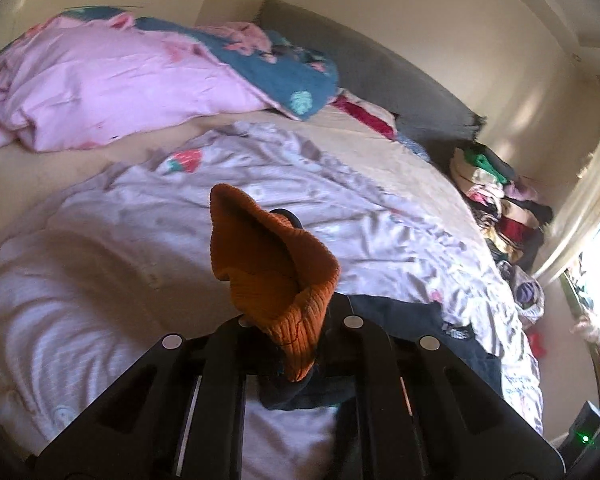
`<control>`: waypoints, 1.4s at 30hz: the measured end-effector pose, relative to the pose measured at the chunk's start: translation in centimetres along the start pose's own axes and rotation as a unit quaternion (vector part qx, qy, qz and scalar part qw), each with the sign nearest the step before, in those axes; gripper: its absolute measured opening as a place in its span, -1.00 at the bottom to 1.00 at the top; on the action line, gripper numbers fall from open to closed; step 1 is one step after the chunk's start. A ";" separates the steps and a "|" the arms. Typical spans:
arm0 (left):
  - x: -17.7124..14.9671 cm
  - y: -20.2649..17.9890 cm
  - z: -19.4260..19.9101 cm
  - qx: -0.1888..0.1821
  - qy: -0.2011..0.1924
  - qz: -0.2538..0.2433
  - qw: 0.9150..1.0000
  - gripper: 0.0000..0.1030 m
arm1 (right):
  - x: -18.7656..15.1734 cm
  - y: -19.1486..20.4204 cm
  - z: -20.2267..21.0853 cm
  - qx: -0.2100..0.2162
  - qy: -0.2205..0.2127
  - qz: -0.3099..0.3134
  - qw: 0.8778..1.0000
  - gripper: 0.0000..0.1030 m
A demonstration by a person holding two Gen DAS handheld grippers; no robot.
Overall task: Fold small clothes
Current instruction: 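Carry the sleeve across the shirt body with the left gripper and open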
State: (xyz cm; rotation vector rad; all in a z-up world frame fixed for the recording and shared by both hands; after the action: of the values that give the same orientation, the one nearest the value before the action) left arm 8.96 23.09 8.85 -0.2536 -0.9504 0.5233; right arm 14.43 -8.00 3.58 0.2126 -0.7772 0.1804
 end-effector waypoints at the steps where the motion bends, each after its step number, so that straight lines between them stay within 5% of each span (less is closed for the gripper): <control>1: 0.0 -1.0 0.0 -0.004 -0.001 -0.009 1.000 -0.93 | -0.1 -0.4 0.2 -0.003 -0.001 -0.005 1.000 0.89; 12: -0.5 -10.7 -0.3 -0.059 -0.005 -0.078 0.995 -0.93 | -0.8 -7.1 2.7 -0.024 -0.021 -0.076 0.997 0.89; 23: -4.3 -19.3 -1.9 -0.122 0.022 -0.137 0.983 -0.93 | -2.1 -13.7 5.0 -0.054 -0.037 -0.138 0.988 0.89; 34: -10.9 -22.6 -6.7 -0.155 0.099 -0.178 0.967 -0.93 | -4.3 -19.1 6.7 -0.093 -0.042 -0.191 0.976 0.89; 42: -15.2 -23.0 -10.0 -0.185 0.175 -0.193 0.947 -0.93 | -5.1 -20.8 6.9 -0.117 -0.036 -0.210 0.970 0.89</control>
State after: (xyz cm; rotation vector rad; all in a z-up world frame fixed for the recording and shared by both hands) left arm 17.25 -4.23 2.35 -0.4693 -0.7184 -0.0692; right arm 11.14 -30.22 2.18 0.1551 -0.8007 -0.3203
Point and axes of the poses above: each gripper's, at about its wrist camera, not at the fingertips, and z roughly against the way its jaws point, y to its left, x to its top, the point moved 1 cm from there along -z, roughly the way its jaws point, and after that the axes turned 1 degree about -x, right-handed, at the moved point
